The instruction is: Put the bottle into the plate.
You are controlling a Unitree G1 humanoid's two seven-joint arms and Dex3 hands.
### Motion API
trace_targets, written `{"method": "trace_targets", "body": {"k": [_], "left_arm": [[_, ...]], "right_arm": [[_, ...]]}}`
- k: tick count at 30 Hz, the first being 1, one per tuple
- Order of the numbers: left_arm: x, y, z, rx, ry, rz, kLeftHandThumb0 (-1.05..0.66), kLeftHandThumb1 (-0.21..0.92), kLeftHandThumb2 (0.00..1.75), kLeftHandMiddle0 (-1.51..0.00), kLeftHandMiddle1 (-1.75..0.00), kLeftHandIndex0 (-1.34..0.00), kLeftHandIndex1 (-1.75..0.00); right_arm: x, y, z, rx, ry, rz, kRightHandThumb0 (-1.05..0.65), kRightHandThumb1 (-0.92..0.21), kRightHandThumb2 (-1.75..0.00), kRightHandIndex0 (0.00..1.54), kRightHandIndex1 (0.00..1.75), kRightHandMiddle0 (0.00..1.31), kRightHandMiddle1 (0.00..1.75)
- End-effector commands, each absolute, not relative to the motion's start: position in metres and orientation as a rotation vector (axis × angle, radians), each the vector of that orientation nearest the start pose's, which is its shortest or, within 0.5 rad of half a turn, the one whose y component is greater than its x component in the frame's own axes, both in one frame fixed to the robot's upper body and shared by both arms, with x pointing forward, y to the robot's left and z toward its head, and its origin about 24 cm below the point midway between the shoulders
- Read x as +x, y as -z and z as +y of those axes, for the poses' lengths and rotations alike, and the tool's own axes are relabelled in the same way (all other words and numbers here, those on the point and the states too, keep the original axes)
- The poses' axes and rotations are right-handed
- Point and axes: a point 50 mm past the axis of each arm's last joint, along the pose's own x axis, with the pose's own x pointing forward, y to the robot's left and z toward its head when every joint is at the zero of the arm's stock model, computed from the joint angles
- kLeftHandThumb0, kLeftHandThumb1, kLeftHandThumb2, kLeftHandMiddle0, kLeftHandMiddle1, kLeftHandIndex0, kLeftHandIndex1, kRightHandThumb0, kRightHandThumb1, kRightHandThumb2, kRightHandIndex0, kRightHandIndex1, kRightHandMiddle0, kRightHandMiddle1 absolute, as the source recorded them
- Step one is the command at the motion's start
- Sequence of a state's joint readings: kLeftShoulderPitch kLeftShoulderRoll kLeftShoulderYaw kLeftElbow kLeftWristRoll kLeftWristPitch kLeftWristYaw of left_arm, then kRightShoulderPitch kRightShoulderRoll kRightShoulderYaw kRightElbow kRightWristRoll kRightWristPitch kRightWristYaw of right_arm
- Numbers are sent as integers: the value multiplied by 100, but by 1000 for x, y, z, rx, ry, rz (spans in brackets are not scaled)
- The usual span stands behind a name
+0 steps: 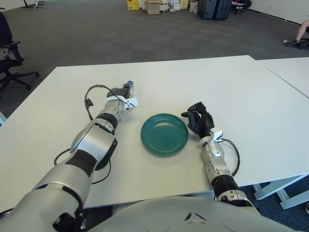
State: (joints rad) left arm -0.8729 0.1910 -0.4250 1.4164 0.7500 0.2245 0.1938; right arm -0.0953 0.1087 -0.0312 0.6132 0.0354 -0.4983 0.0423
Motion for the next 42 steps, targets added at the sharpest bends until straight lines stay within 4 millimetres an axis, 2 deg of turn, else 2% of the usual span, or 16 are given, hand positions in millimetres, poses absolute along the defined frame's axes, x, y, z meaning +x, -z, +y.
{"method": "trace_targets", "body": {"k": [1,14,20,21,22,24,26,27,28,29,30,32,34,37,42], "left_arm": [[354,-2,180,1432,123,536,-64,92,49,-13,-6,0,-36],[355,-3,183,1481,152,575,-67,92,63,-7,-1,0,-33],[351,2,181,1442,179,681,-64,92,69,-10,-2,0,-51],[349,4,180,1409,183,718,-63,92,69,-13,-3,-4,-70],[348,6,179,1386,185,743,-53,88,68,-18,-5,-12,-108],[346,9,179,1340,177,772,-45,83,70,-28,-8,-20,-140],[342,13,182,1281,160,803,-41,78,73,-37,-13,-26,-161],[340,14,184,1255,153,817,-40,77,75,-40,-15,-27,-163],[338,17,185,1239,154,830,-39,75,77,-41,-23,-29,-167],[336,19,186,1229,155,838,-39,72,80,-39,-41,-31,-170],[333,24,188,1223,166,849,-39,71,81,-37,-49,-32,-171],[326,31,192,1227,194,868,-40,65,89,-37,-86,-36,-173],[323,34,194,1246,219,874,-40,61,94,-38,-101,-39,-174],[322,35,196,1264,233,874,-40,59,97,-39,-113,-40,-174],[322,35,197,1274,241,873,-41,57,99,-39,-118,-42,-175]], "right_arm": [[221,57,-125,137,-1,176,-37,-74,-75,45,116,32,172],[220,57,-125,123,-1,168,-37,-72,-78,47,113,32,173],[221,57,-124,121,1,173,-37,-72,-79,46,112,32,173],[222,57,-123,121,1,175,-37,-72,-79,46,112,32,173],[222,57,-123,122,1,176,-37,-72,-79,46,112,32,173],[222,57,-122,122,1,179,-37,-72,-79,46,112,32,173],[222,56,-122,120,1,180,-37,-71,-79,46,112,32,173],[222,56,-122,119,1,181,-37,-71,-79,46,112,32,173],[222,56,-122,119,1,183,-37,-71,-79,46,112,32,173],[223,56,-122,119,2,184,-37,-71,-79,46,112,32,173],[223,57,-122,120,2,186,-37,-71,-79,46,112,32,173],[223,56,-121,125,1,188,-37,-72,-79,46,112,32,173],[224,57,-121,129,-2,190,-37,-72,-79,45,112,32,174],[224,57,-121,132,-5,192,-37,-72,-79,45,111,32,174],[225,57,-121,140,-10,186,-37,-71,-80,46,112,32,174]]}}
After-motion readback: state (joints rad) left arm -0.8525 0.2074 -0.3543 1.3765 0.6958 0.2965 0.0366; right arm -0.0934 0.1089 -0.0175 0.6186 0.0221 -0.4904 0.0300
